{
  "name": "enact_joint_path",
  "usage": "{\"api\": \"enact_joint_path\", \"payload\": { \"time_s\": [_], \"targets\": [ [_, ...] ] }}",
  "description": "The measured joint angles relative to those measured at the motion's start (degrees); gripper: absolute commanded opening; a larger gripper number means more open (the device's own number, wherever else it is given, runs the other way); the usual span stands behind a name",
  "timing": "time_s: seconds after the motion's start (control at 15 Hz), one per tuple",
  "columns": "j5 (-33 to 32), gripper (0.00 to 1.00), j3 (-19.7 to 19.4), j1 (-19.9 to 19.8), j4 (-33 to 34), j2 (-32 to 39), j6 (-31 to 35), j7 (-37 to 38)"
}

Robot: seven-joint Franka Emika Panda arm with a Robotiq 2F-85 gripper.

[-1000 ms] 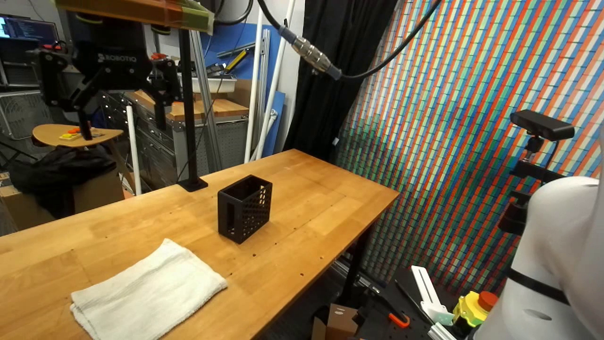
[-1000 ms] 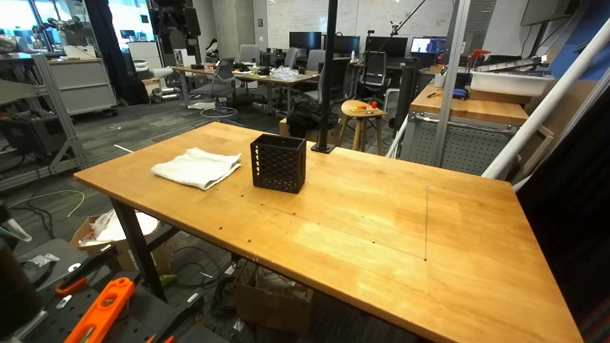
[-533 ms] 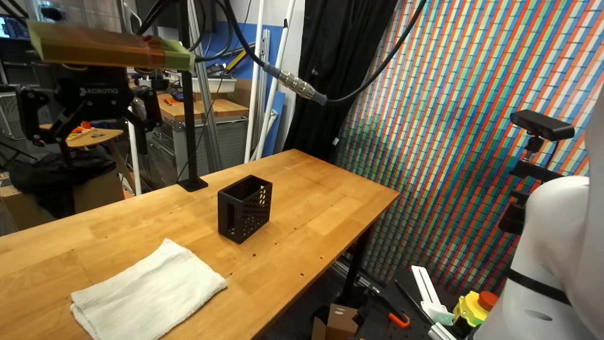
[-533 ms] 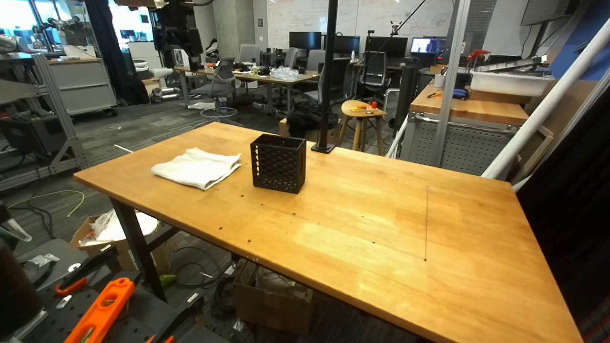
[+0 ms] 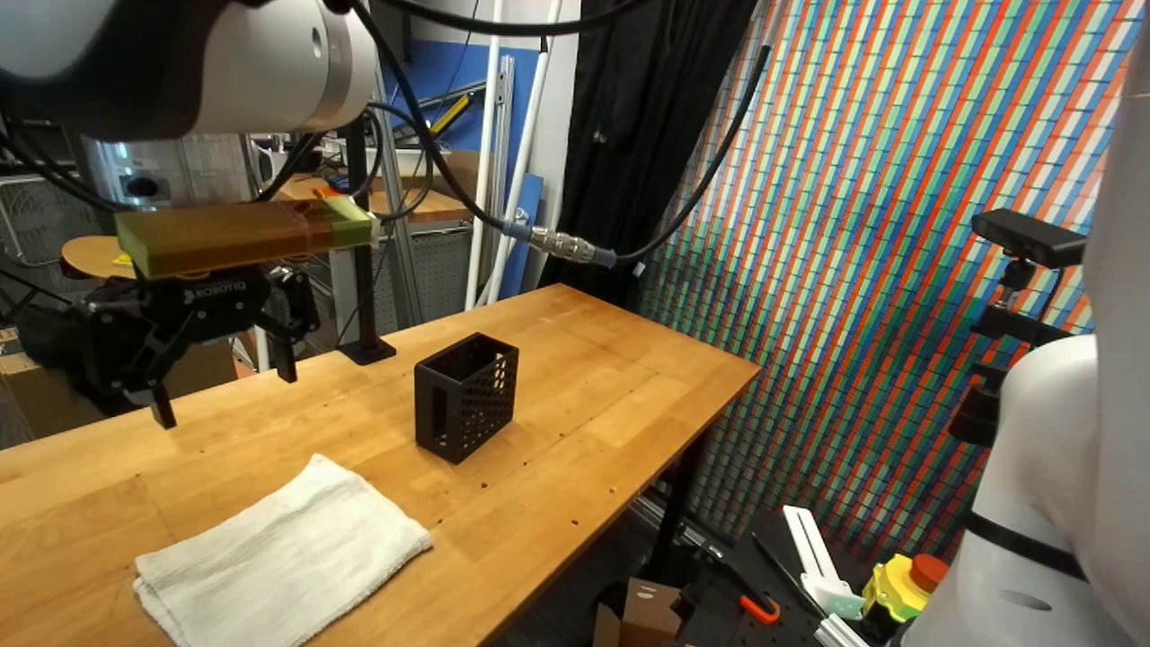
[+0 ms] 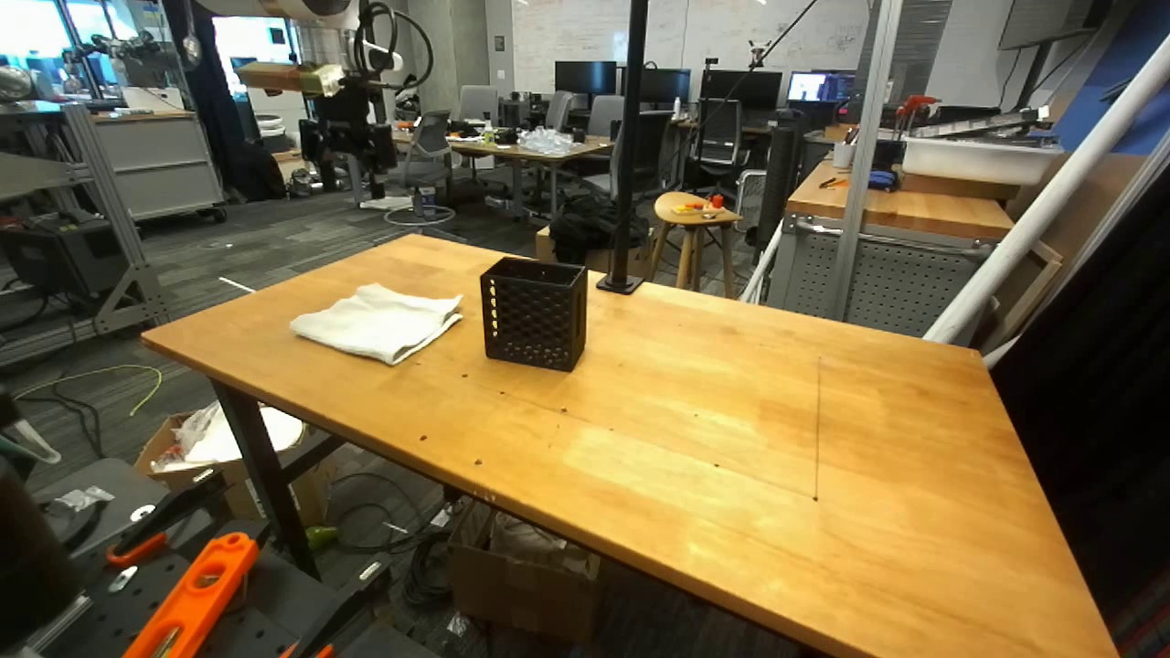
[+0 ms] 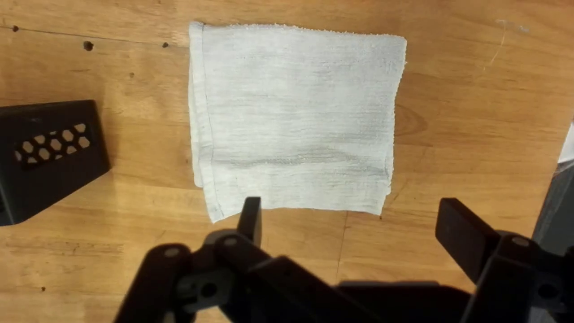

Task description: Put the white towel in the black basket.

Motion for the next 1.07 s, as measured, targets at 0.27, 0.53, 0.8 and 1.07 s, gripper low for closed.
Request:
{"api": "enact_joint_path", "payload": {
  "time_s": [0.27, 0.53, 0.8, 1.07],
  "targets": [
    [-0.2, 1.00, -0.2, 0.0, -1.2, 2.3, 2.9, -2.3],
    [-0.3, 1.00, -0.8, 0.0, -3.1, 4.3, 6.4, -4.7],
    [-0.3, 1.00, -1.5, 0.0, -4.2, 7.6, 10.7, -6.5],
    [-0.3, 1.00, -2.2, 0.0, -4.2, 11.8, 14.4, -8.0]
  ]
}}
